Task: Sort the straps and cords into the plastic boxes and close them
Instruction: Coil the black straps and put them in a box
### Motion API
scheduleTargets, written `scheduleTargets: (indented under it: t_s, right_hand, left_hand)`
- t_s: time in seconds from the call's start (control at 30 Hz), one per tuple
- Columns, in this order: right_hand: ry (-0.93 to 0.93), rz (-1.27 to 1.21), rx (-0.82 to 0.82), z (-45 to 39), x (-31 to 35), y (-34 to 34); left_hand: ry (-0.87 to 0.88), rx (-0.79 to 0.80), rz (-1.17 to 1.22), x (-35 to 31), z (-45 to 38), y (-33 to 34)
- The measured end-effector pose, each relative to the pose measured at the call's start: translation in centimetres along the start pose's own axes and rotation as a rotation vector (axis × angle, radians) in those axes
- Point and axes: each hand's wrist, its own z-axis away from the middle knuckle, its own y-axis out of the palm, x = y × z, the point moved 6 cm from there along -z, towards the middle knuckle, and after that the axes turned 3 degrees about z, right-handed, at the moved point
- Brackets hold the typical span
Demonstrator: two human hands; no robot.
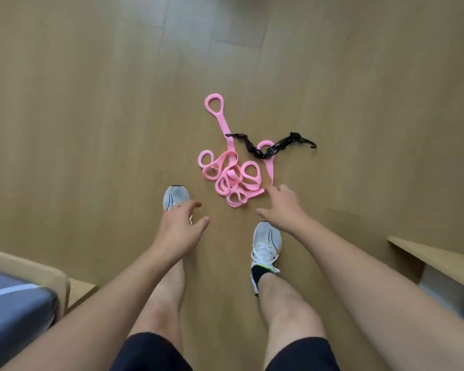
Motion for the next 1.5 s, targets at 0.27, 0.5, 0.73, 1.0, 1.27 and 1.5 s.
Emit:
scheduleTargets:
  t_s: [0.27,0.5,0.73,1.0,1.27,1.5]
  right_hand:
    - [0.020,0.012,-0.074,-22.8,-2.9,6.9]
    - [0.156,-0.086,-0.315,-32.2,-3.9,9.5]
    - [0.132,-0.342,-0.482,-24.3,-0.4,10.6]
    - [0.020,-0.665,-0.581,-10.7,4.8,8.5]
    - [-0.018,-0.798,-0.154,-4.4,7.4,7.7]
    - [0.141,-0.843,-0.424,-7.7,2.9,10.7]
  left_hand:
    - [0.012,0.148,-0.061,6.1,-19.4,9.5]
    - [0.045,0.165,-0.009,8.3,-27.3,12.5]
    - [0.035,0.267,0.160,7.6,-24.6,12.5]
    - [0.164,0.369,0.266,2.3,-19.0,9.8]
    - [-0.019,0.669,0.949,-0.5,-13.7,6.8]
    - [-0.192,0.305,0.956,4.1,-15.6,6.7]
